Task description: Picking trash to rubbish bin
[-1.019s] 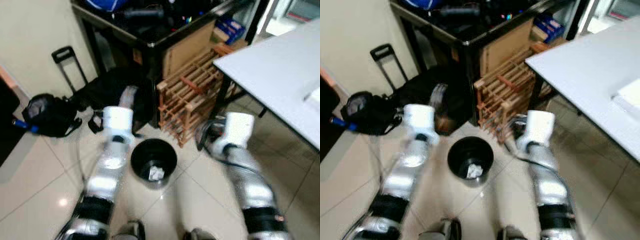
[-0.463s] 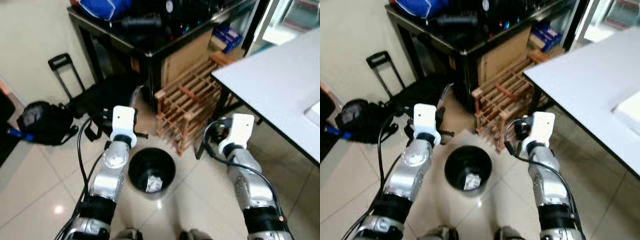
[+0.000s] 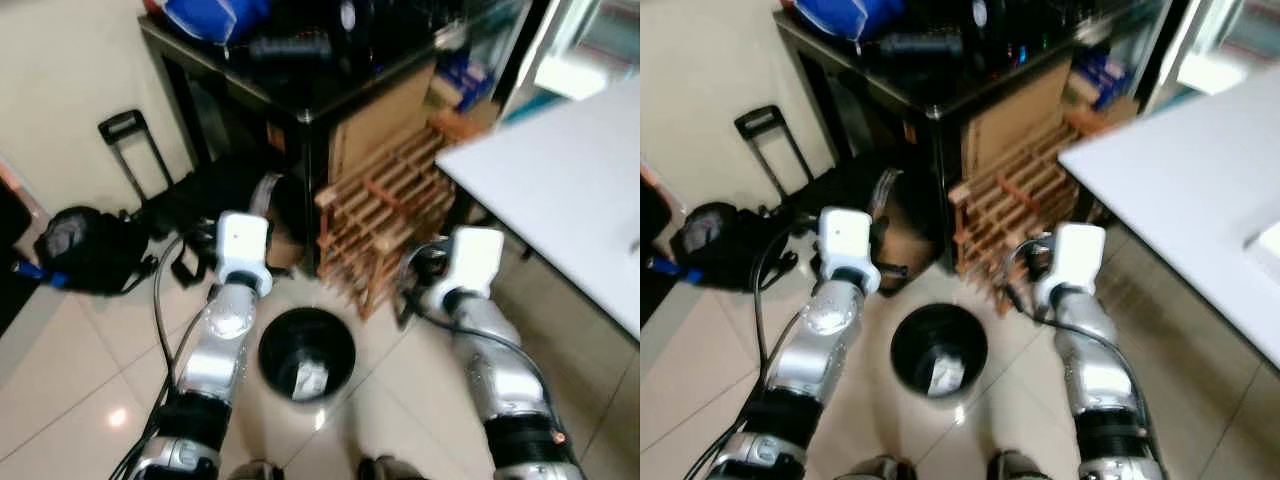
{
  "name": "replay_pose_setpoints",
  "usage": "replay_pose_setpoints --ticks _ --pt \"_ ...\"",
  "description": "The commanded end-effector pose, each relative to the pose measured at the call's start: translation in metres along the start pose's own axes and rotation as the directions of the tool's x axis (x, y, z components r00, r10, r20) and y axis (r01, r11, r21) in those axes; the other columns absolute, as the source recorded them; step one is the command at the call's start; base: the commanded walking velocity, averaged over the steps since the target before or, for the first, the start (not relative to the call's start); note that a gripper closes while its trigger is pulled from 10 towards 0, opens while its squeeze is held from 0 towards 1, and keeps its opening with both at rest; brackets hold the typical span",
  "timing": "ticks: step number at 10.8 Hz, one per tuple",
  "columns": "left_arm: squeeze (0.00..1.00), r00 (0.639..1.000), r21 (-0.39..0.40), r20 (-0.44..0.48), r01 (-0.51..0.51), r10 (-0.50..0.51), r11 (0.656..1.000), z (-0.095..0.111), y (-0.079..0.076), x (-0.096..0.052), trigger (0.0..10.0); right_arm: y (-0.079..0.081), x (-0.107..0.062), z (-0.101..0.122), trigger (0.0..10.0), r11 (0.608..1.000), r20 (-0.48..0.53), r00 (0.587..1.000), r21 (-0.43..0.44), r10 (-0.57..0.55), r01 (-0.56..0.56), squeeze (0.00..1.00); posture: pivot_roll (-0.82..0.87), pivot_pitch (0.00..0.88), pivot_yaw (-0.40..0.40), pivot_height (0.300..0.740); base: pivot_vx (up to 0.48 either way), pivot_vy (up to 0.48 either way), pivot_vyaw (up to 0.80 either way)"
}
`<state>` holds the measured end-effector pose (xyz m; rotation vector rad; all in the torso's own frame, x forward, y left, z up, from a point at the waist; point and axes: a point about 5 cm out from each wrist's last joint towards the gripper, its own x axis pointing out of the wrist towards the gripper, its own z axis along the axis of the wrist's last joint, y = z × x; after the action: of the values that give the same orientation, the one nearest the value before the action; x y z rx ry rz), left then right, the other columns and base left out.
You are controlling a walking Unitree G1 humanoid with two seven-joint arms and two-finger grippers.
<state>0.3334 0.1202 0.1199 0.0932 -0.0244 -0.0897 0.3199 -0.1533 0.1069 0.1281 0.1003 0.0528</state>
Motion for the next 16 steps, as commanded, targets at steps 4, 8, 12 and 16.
replay_pose_setpoints --ticks 4,8,12,16 --pt "0.0 1.0 0.013 -0.015 -0.027 0.027 1.0 -0.003 0.009 -0.002 10.0 0.009 0.0 -0.002 10.0 1.0 -0.006 1.0 0.009 0.024 -0.024 0.0 -0.04 0.174 0.02 0.74 0.342 0.0 0.0" --pt "0.0 1.0 0.014 -0.016 -0.023 0.024 1.0 -0.003 0.009 -0.002 10.0 0.01 0.0 -0.003 10.0 1.0 -0.007 1.0 0.01 0.026 -0.026 0.0 -0.05 0.175 0.022 0.74 0.341 0.0 0.0" --pt "0.0 1.0 0.023 -0.02 -0.014 0.015 1.0 -0.004 0.007 -0.002 10.0 0.01 -0.001 -0.004 10.0 1.0 -0.012 1.0 0.011 0.024 -0.024 0.0 -0.05 0.177 0.022 0.74 0.257 0.0 0.0" --pt "0.0 0.993 0.014 -0.116 0.034 -0.032 0.999 -0.035 0.0 -0.009 10.0 0.001 -0.005 -0.024 10.0 0.998 -0.093 0.995 -0.035 0.043 -0.046 0.0 -0.05 0.188 0.013 0.74 0.0 0.0 0.0"
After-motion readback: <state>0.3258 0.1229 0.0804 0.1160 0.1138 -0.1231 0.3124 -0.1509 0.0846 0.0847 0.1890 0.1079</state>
